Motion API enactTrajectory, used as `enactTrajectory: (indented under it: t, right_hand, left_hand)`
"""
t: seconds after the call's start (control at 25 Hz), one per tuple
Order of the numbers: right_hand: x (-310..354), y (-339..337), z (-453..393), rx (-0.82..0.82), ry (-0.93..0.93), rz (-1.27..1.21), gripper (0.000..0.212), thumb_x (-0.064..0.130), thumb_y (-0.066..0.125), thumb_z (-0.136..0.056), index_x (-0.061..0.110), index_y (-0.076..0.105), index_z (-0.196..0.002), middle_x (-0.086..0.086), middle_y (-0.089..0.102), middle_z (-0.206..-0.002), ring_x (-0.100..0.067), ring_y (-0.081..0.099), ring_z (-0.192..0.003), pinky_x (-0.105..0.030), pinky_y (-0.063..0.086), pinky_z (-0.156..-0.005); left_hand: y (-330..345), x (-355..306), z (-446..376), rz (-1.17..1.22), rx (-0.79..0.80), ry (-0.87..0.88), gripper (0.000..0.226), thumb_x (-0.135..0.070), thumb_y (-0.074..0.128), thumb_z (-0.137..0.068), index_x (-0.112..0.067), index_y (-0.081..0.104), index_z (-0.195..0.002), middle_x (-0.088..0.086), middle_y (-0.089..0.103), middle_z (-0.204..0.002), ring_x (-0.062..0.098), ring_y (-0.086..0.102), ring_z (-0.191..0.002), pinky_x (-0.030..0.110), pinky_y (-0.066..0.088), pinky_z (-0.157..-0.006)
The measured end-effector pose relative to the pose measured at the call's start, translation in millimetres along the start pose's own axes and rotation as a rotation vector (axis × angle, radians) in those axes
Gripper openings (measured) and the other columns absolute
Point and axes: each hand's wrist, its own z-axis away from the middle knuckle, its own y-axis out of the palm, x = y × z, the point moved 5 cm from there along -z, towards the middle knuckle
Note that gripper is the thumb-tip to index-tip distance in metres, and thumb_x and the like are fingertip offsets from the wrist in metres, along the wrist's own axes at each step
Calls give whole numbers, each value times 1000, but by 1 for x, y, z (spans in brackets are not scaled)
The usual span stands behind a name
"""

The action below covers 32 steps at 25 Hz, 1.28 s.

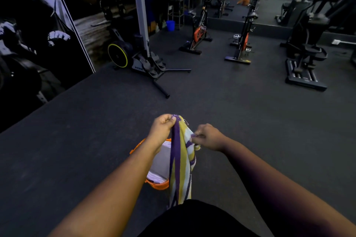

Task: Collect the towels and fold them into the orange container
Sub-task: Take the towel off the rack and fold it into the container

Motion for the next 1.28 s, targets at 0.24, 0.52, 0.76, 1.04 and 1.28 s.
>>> enactTrajectory:
  t: [0.24,0.52,0.76,1.04,1.28]
  right_hand:
    - [-58,0,32,114,318,541,51,64,49,-95,29,63,-129,-4,51,-135,-27,41,-133,-47,36,-106]
    - [-48,-71,46,-576,165,-499,26,26,75,-88,23,58,-69,7,60,-73,-11,54,-67,-31,42,-67]
    - [-23,-87,38,-552,6,-687,33,43,73,-87,23,47,-82,1,52,-78,-13,48,-69,-33,43,-63]
    - [-32,-70,34,-111,174,-50,28,35,80,-82,12,64,-81,-1,66,-78,-21,63,-75,-35,50,-67]
    - [-2,-109,42,-427,113,-834,20,11,73,-86,15,55,-78,-4,60,-75,-18,58,-68,-31,46,-61]
  left_hand:
    - [-60,-1,-39,-35,-420,22,26,-25,45,-106,-14,63,-91,6,67,-89,25,63,-88,37,49,-80]
    - [-45,-22,-23,-332,-298,158,36,-47,47,-105,-12,53,-100,-1,57,-90,25,58,-92,35,41,-75]
    - [-2,-45,-28,-1471,317,402,35,-45,73,-83,-29,64,-113,-7,60,-111,19,59,-109,35,44,-80]
    - [-20,-46,-36,-161,142,73,19,2,66,-92,-14,64,-102,7,70,-99,21,66,-92,35,53,-82]
    - [-16,-30,-25,57,-126,-155,31,-41,59,-102,-15,69,-89,4,76,-85,29,70,-94,35,57,-74]
